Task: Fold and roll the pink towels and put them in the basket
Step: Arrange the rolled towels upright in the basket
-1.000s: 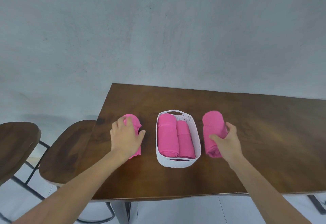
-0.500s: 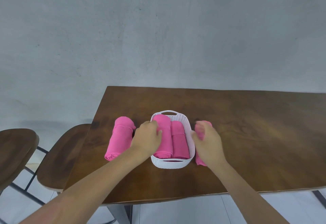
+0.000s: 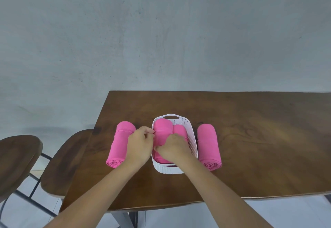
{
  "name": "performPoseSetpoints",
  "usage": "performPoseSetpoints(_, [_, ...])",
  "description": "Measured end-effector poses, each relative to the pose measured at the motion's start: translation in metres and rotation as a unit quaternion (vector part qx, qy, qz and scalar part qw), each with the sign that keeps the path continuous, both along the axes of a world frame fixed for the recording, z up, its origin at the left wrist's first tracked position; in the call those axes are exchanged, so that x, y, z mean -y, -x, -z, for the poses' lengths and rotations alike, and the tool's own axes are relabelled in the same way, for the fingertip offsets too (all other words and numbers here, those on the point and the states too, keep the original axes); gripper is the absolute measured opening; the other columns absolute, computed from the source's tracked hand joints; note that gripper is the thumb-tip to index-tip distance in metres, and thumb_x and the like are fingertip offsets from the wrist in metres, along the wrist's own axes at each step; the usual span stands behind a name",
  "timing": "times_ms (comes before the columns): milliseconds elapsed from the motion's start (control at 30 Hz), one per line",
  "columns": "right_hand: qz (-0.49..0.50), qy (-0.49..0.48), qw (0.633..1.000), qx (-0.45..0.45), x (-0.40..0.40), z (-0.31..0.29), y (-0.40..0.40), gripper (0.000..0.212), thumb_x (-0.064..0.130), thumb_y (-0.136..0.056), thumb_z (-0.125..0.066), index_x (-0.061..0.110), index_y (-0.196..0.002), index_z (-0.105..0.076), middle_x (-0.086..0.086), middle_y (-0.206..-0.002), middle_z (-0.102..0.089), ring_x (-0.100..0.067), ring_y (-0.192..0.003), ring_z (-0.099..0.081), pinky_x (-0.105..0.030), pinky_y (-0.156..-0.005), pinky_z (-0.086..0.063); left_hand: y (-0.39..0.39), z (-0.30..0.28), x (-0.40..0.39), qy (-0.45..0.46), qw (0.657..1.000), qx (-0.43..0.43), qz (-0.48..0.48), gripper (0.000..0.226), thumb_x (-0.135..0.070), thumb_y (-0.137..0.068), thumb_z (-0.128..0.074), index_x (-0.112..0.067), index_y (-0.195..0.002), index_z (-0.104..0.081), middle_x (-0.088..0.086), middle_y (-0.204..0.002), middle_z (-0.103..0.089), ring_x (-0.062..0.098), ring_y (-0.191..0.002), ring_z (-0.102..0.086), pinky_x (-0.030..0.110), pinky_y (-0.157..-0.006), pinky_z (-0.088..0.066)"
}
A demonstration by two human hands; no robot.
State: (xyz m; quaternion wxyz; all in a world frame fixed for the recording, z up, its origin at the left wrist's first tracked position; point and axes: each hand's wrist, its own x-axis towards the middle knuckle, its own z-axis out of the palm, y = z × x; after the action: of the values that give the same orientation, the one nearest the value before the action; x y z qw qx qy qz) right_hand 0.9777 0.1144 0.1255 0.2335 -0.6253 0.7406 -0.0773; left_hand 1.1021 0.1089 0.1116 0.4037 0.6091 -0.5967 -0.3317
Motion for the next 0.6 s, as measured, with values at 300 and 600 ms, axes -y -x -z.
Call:
performPoseSetpoints(300, [0.107,-0.086,0.973,0.185,0.0,-0.014,0.017,0.05,0.036,-0.073,-0.082,0.014,-0.107,-0.053,0.0,-0.101,-0.058,-0.023,-0.097,-0.059,-0.03,-0.072,-0.045,-0.003,0.003,-0.004,-0.013,0.999,-0.044,-0.006,0.021,-0.002,-0.094,-0.054,-0.018,-0.094,-0.068,-0.004,-0.081,-0.073,0.012,-0.081,-0.071,0.042,-0.082,-0.059])
performPoseSetpoints(600, [0.199,-0.097,0.86,0.46,-0.003,-0.022,0.037,0.074,0.014,-0.062,-0.09,0.007,-0.126,-0.052,-0.018,-0.107,-0.07,-0.033,-0.082,-0.076,-0.047,-0.072,-0.063,-0.005,0.004,-0.01,-0.001,0.996,-0.087,-0.022,0.01,-0.015,-0.1,-0.052,-0.022,-0.104,-0.059,-0.009,-0.091,-0.067,0.015,-0.088,-0.071,0.042,-0.088,-0.057])
